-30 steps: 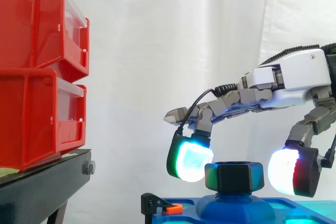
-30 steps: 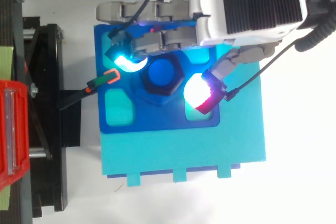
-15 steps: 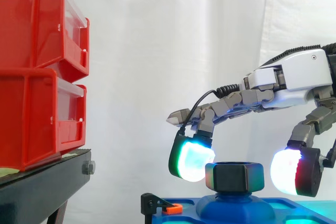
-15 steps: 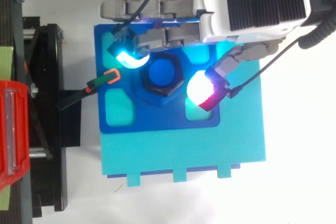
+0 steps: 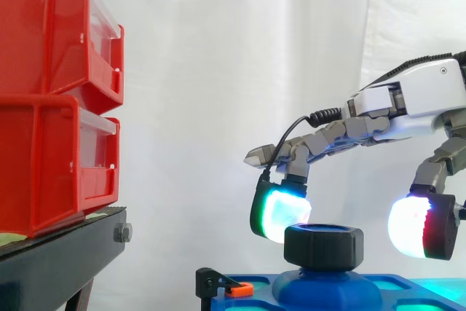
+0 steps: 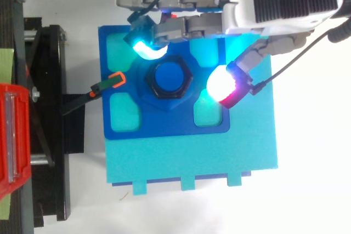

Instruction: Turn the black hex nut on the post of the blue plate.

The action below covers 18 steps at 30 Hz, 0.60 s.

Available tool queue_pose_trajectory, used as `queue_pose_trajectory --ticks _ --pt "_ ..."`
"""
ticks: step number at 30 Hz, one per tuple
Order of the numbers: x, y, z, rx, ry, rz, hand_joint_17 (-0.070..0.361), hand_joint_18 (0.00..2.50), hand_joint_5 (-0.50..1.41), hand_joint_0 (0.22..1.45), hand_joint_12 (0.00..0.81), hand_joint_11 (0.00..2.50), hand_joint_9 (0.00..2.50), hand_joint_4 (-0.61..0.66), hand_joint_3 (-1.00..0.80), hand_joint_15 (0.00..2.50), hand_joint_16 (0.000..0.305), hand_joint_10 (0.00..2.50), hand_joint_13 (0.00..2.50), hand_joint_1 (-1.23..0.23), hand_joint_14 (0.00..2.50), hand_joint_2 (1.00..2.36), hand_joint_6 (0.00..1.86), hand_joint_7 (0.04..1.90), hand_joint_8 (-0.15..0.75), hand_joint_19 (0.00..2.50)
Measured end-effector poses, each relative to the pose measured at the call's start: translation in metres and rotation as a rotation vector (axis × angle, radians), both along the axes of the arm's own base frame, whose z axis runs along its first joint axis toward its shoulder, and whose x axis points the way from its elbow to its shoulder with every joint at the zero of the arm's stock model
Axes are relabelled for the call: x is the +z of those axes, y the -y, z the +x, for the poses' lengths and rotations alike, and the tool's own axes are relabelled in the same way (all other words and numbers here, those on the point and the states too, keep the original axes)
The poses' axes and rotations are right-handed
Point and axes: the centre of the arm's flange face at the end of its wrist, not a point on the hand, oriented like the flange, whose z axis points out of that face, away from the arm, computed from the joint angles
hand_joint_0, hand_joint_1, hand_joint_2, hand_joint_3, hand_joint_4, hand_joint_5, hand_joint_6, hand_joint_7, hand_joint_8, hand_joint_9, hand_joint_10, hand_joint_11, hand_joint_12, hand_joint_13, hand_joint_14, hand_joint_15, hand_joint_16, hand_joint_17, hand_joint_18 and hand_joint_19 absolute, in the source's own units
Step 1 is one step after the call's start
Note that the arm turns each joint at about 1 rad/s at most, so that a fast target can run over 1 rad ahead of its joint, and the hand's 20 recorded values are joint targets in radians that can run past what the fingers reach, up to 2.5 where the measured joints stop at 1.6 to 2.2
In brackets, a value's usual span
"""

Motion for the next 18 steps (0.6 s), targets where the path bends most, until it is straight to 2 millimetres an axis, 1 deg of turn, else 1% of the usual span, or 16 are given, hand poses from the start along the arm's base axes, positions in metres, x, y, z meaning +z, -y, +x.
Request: queue_pose_trajectory --ticks 8,18 --pt "0.0054 0.0013 -0.0056 0.001 -0.016 -0.022 0.086 0.15 -0.29 0.45 0.277 0.00 0.00 0.07 -0.50 0.04 0.038 0.00 0.08 -0.59 0.00 1.00 0.50 0.86 0.097 0.18" --pt "0.0069 0.0008 -0.0085 0.003 -0.029 -0.035 0.086 0.15 -0.29 0.45 0.276 0.00 0.00 0.07 -0.50 0.05 0.038 0.00 0.09 -0.59 0.00 1.00 0.50 0.87 0.097 0.19"
